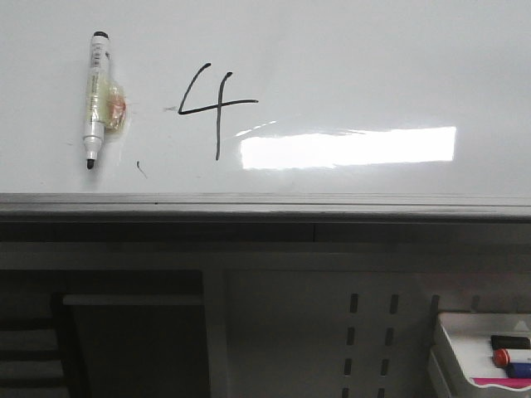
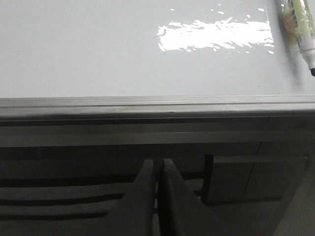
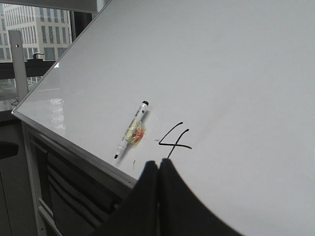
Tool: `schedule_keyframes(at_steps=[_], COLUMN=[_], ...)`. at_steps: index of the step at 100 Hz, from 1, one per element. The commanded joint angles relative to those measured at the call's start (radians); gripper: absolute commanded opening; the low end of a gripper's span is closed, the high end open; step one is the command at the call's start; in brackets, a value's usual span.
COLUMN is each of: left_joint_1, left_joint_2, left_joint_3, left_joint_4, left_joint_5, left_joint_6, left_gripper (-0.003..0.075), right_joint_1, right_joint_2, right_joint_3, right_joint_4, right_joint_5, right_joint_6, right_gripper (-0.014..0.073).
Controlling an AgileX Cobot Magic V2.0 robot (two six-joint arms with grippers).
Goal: Write number 4 on whiteboard
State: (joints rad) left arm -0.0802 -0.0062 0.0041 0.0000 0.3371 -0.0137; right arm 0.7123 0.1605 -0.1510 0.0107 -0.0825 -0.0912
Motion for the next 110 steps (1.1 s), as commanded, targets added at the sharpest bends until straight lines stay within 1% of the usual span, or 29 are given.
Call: schedule_keyframes(at_steps=[1, 14, 19, 26, 33, 43, 52, 63, 71, 79, 81, 82, 86, 92, 104, 110], left_joint_1=[0.003, 0.003, 0.003, 0.003, 0.003, 0.003, 0.003, 0.003, 0.003, 0.003, 0.003, 0.003, 0.003, 0.003, 0.003, 0.003], left_joint_2=[-0.024, -0.024, -0.024, -0.024, -0.024, -0.024, -0.024, -0.024, -0.024, -0.024, -0.024, -0.024, -0.024, -0.024, -0.024, -0.024], left_joint_3=[0.033, 0.033, 0.033, 0.033, 0.033, 0.033, 0.033, 0.033, 0.033, 0.033, 0.033, 0.033, 0.033, 0.033, 0.033, 0.033], left_joint_4=[0.000, 0.000, 0.000, 0.000, 0.000, 0.000, 0.000, 0.000, 0.000, 0.000, 0.000, 0.000, 0.000, 0.000, 0.000, 0.000], left_joint_5=[-0.048, -0.048, -0.048, -0.048, -0.048, -0.048, -0.048, -0.048, -0.048, -0.048, -0.048, -0.048, -0.048, -0.048, -0.048, -0.051], left_joint_6=[-0.009, -0.009, -0.009, -0.009, -0.009, -0.009, -0.009, -0.009, -0.009, -0.009, -0.009, -0.009, -0.009, -0.009, -0.009, -0.009], left_gripper=[-0.0020, -0.0020, -0.0020, -0.0020, -0.0020, -0.0020, -0.0020, -0.0020, -0.0020, -0.0020, -0.0020, -0.0020, -0.0020, -0.0020, -0.0020, -0.0020], right_joint_1=[-0.003, -0.023, -0.054, -0.127, -0.232, -0.419, -0.570, -0.703, -0.779, -0.822, -0.830, -0.835, -0.843, -0.850, -0.850, -0.850], right_joint_2=[0.009, 0.011, 0.011, 0.011, 0.011, 0.011, 0.011, 0.009, -0.008, -0.054, -0.069, -0.074, -0.097, -0.121, -0.188, -0.186], right_joint_3=[-0.025, -0.025, -0.025, -0.025, -0.025, -0.025, -0.009, 0.053, 0.128, 0.190, 0.186, 0.184, 0.179, 0.185, 0.185, 0.185], right_joint_4=[-0.011, -0.011, -0.011, 0.002, 0.008, 0.008, 0.008, 0.008, 0.008, -0.001, -0.011, -0.027, -0.050, -0.062, -0.076, -0.076], right_joint_5=[-0.087, -0.076, -0.056, -0.038, -0.031, -0.011, 0.001, 0.000, 0.000, 0.015, 0.055, 0.100, 0.169, 0.203, 0.361, 0.397], right_joint_6=[-0.007, -0.007, -0.005, 0.011, 0.045, 0.091, 0.091, 0.091, 0.146, 0.178, 0.178, 0.178, 0.178, 0.178, 0.178, 0.178], right_gripper=[-0.0064, -0.0064, -0.0064, -0.0064, -0.0064, -0.0064, -0.0064, -0.0064, -0.0064, -0.0064, -0.0064, -0.0064, -0.0064, -0.0064, -0.0064, -0.0064])
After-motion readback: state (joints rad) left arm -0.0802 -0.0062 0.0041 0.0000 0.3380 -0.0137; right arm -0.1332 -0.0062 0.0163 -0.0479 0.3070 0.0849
